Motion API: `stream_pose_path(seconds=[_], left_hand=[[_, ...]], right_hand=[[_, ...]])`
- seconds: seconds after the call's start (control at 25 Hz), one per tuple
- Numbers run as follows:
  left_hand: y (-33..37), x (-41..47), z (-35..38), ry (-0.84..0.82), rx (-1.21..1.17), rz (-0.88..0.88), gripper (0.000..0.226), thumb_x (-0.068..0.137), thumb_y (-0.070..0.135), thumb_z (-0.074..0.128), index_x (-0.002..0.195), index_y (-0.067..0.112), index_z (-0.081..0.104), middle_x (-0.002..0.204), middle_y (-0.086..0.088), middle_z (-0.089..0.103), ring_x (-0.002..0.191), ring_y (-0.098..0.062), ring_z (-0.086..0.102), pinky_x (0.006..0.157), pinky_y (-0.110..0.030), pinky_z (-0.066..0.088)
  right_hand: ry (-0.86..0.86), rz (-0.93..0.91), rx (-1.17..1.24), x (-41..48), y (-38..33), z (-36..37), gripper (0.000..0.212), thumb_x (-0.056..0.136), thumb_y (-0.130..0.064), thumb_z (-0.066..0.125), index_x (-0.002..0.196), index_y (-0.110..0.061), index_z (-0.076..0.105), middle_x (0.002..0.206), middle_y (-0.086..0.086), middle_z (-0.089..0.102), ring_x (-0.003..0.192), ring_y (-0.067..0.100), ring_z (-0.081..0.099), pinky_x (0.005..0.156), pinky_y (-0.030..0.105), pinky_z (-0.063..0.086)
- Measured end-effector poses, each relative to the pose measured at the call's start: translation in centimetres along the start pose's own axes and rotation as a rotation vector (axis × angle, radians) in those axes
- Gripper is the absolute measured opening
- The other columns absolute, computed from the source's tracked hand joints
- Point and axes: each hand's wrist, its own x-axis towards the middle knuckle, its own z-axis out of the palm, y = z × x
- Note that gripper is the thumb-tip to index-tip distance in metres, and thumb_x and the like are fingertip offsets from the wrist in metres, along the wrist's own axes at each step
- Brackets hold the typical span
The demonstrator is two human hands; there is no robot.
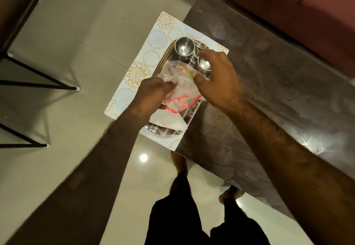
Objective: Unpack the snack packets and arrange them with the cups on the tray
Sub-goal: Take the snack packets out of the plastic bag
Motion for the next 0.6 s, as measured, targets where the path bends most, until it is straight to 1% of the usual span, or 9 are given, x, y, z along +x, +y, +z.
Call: stream_pose_path(seconds=[0.08, 0.16, 0.24, 0.28, 0.36, 0.44, 0.52, 0.56, 0.6], left_hand=[[0.4, -0.2, 0.1, 0.005, -0.089, -0.022, 0.036, 0.095, 0.038, 0.067, 0.121, 0.012, 0.07, 0.112, -0.009, 0.077, 0.097, -0.026, 0.076, 0.083, -0.043, 0.063], [0.8, -0.7, 0.3, -0.015, -0.198, -0.021, 0.031, 0.097, 0.031, 0.066, 0.121, 0.011, 0.069, 0.113, -0.012, 0.077, 0.097, -0.028, 0.077, 0.082, -0.045, 0.063], [1.2, -1.0, 0.5, 0.021, -0.195, 0.0, 0.033, 0.098, 0.029, 0.066, 0.126, 0.013, 0.065, 0.117, -0.009, 0.075, 0.097, -0.028, 0.076, 0.075, -0.044, 0.064], [1.4, -1.1, 0.5, 0.056, -0.156, 0.007, 0.036, 0.098, 0.033, 0.064, 0.129, 0.015, 0.063, 0.118, -0.008, 0.073, 0.097, -0.027, 0.076, 0.069, -0.04, 0.064], [2.2, -1.3, 0.6, 0.088, -0.1, -0.004, 0.039, 0.099, 0.046, 0.057, 0.128, 0.02, 0.061, 0.115, -0.006, 0.073, 0.09, -0.023, 0.076, 0.062, -0.033, 0.061], [3.1, -1.3, 0.6, 0.031, -0.103, -0.044, 0.047, 0.098, 0.056, 0.05, 0.123, 0.019, 0.065, 0.102, -0.007, 0.075, 0.069, -0.017, 0.072, 0.057, -0.031, 0.056], [3.8, -1.5, 0.4, -0.023, -0.158, -0.085, 0.054, 0.097, 0.061, 0.049, 0.118, 0.014, 0.067, 0.086, -0.008, 0.072, 0.052, -0.015, 0.061, 0.053, -0.029, 0.051], [3.9, -1.6, 0.3, -0.041, -0.225, -0.097, 0.056, 0.097, 0.062, 0.048, 0.117, 0.012, 0.066, 0.08, -0.009, 0.07, 0.05, -0.016, 0.057, 0.052, -0.027, 0.05], [4.0, -1.8, 0.0, -0.057, -0.314, -0.096, 0.059, 0.097, 0.062, 0.048, 0.12, 0.011, 0.064, 0.078, -0.011, 0.069, 0.051, -0.017, 0.057, 0.053, -0.027, 0.05]], right_hand=[[-0.047, -0.054, -0.015, -1.2, -0.3, -0.7, 0.065, 0.086, -0.034, 0.072, 0.147, -0.026, 0.051, 0.145, 0.0, 0.053, 0.131, 0.02, 0.052, 0.106, 0.043, 0.051], [-0.142, -0.101, -0.018, -2.3, -0.8, -1.1, 0.074, 0.08, -0.036, 0.075, 0.149, -0.026, 0.05, 0.145, -0.001, 0.054, 0.133, 0.02, 0.051, 0.107, 0.048, 0.05], [-0.182, -0.152, -0.003, -3.2, -1.4, -1.2, 0.08, 0.073, -0.034, 0.073, 0.149, -0.026, 0.051, 0.147, -0.003, 0.053, 0.137, 0.022, 0.05, 0.109, 0.052, 0.049], [-0.172, -0.184, -0.02, -3.7, -1.5, -1.2, 0.08, 0.07, -0.032, 0.073, 0.147, -0.027, 0.052, 0.147, -0.004, 0.053, 0.137, 0.022, 0.049, 0.108, 0.052, 0.049], [-0.118, -0.228, -0.121, -4.6, -1.5, -0.9, 0.073, 0.07, -0.027, 0.077, 0.14, -0.028, 0.056, 0.144, -0.004, 0.053, 0.132, 0.022, 0.051, 0.102, 0.046, 0.051], [-0.08, -0.222, -0.211, -4.8, -1.4, -0.5, 0.061, 0.077, -0.027, 0.077, 0.135, -0.028, 0.058, 0.136, -0.002, 0.055, 0.125, 0.022, 0.053, 0.094, 0.039, 0.053], [-0.087, -0.2, -0.191, -4.4, -1.3, -0.4, 0.043, 0.089, -0.026, 0.071, 0.131, -0.027, 0.061, 0.127, -0.002, 0.062, 0.117, 0.021, 0.058, 0.09, 0.037, 0.054], [-0.102, -0.184, -0.147, -4.1, -1.3, -0.6, 0.036, 0.094, -0.025, 0.068, 0.129, -0.026, 0.064, 0.123, -0.003, 0.066, 0.113, 0.02, 0.062, 0.09, 0.038, 0.056], [-0.11, -0.16, -0.099, -3.8, -1.4, -1.0, 0.03, 0.097, -0.024, 0.066, 0.127, -0.026, 0.066, 0.119, -0.005, 0.07, 0.108, 0.018, 0.065, 0.09, 0.04, 0.057]])
